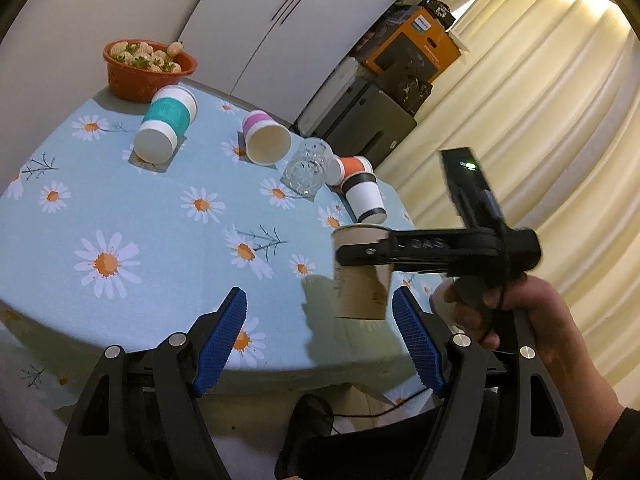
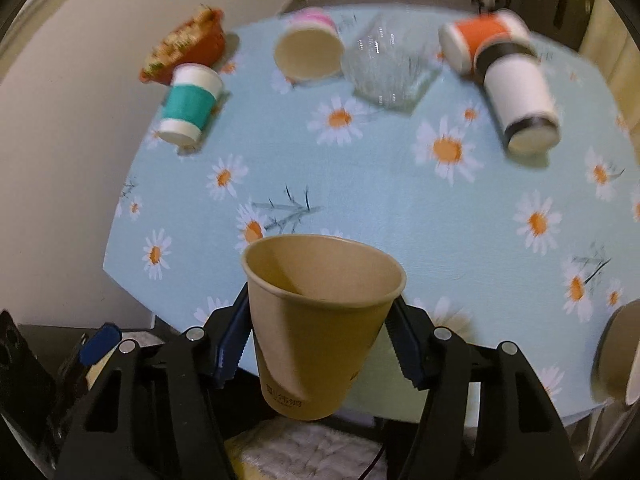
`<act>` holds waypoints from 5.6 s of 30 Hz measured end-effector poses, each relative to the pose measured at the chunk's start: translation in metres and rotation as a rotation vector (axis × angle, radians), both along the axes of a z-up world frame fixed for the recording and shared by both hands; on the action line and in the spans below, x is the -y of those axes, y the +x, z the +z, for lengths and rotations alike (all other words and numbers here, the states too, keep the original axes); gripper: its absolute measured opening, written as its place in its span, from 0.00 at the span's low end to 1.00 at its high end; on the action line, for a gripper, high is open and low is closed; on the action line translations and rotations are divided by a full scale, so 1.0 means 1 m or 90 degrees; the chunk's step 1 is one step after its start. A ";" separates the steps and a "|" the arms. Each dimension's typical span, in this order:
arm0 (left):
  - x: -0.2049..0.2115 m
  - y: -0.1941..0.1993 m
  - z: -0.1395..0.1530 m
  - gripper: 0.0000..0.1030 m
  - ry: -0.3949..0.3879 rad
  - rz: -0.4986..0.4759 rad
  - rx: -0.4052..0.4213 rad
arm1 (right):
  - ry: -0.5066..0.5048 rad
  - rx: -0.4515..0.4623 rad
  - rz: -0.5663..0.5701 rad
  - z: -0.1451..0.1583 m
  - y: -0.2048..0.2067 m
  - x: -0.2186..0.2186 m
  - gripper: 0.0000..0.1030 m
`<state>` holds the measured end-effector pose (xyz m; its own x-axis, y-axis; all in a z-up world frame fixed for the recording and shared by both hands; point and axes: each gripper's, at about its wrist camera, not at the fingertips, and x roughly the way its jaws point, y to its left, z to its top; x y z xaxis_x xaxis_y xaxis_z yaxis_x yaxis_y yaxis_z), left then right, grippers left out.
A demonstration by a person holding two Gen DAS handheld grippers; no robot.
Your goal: Flip cup upright
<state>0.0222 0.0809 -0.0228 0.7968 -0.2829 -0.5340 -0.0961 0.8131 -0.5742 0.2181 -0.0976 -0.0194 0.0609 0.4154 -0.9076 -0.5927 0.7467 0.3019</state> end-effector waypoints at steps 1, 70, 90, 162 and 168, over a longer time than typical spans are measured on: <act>0.000 -0.001 0.001 0.72 0.002 0.005 0.005 | 0.008 0.021 0.001 0.004 -0.003 0.002 0.61; 0.011 -0.015 0.015 0.72 0.103 0.047 0.057 | 0.158 0.546 -0.071 -0.055 -0.106 0.033 0.87; 0.020 -0.026 0.026 0.91 0.151 0.049 0.087 | 0.220 0.508 -0.061 0.032 -0.149 0.113 0.95; 0.081 -0.045 0.029 0.93 0.348 -0.016 0.058 | 0.161 0.494 -0.043 0.038 -0.173 0.167 0.95; 0.081 -0.045 0.029 0.93 0.347 -0.016 0.060 | 0.160 0.494 -0.042 0.038 -0.173 0.167 0.95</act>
<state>-0.0232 -0.0003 0.0061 0.8446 -0.0054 -0.5354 -0.0410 0.9964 -0.0748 0.0455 -0.2647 0.0186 0.6651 0.5744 -0.4772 -0.6590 0.7520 -0.0133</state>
